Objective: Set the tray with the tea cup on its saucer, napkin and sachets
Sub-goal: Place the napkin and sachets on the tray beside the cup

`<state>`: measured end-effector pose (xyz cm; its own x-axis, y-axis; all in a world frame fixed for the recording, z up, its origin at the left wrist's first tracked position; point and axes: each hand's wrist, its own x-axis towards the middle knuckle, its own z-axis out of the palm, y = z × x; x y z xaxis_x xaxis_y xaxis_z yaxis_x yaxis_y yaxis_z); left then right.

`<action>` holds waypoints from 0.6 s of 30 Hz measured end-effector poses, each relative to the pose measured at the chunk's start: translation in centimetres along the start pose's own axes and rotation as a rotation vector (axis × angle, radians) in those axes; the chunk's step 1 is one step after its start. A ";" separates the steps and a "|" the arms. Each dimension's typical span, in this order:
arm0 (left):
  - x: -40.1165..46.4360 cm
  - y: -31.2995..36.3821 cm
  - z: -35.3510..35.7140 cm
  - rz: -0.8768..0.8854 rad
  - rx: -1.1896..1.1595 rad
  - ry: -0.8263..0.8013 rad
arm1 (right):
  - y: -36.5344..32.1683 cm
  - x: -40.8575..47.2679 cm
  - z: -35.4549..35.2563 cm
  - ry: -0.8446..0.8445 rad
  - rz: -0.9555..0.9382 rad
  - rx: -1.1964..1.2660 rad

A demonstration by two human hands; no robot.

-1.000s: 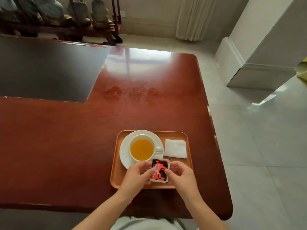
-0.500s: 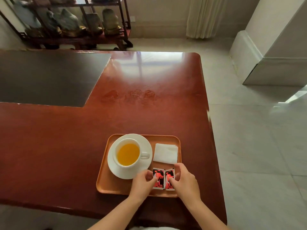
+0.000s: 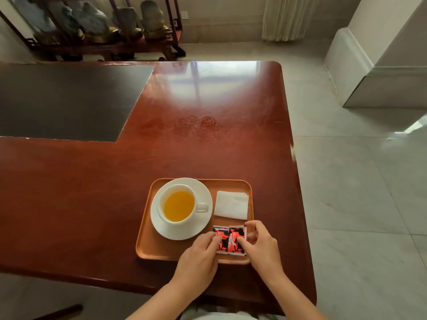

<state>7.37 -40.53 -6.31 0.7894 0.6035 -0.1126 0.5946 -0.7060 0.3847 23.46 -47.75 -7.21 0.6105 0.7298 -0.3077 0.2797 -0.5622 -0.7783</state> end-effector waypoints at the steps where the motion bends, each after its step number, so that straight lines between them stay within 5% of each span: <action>1: -0.2 -0.1 0.1 0.060 0.020 -0.037 | -0.1 0.0 0.2 0.006 -0.005 -0.013; 4: -0.7 -0.5 0.5 0.075 0.028 -0.176 | -0.4 -0.2 0.9 0.064 -0.103 -0.253; 12: -1.0 -0.4 1.2 0.080 0.056 -0.179 | 1.1 -0.6 1.2 0.175 -0.554 -0.733; 18: -1.4 -0.7 1.4 0.096 0.088 -0.191 | 1.0 -0.8 1.5 0.178 -0.530 -0.782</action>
<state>6.08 -41.42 -7.71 0.8525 0.4569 -0.2540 0.5199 -0.7915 0.3214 22.19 -48.28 -8.53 0.3484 0.9300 0.1173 0.9274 -0.3238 -0.1873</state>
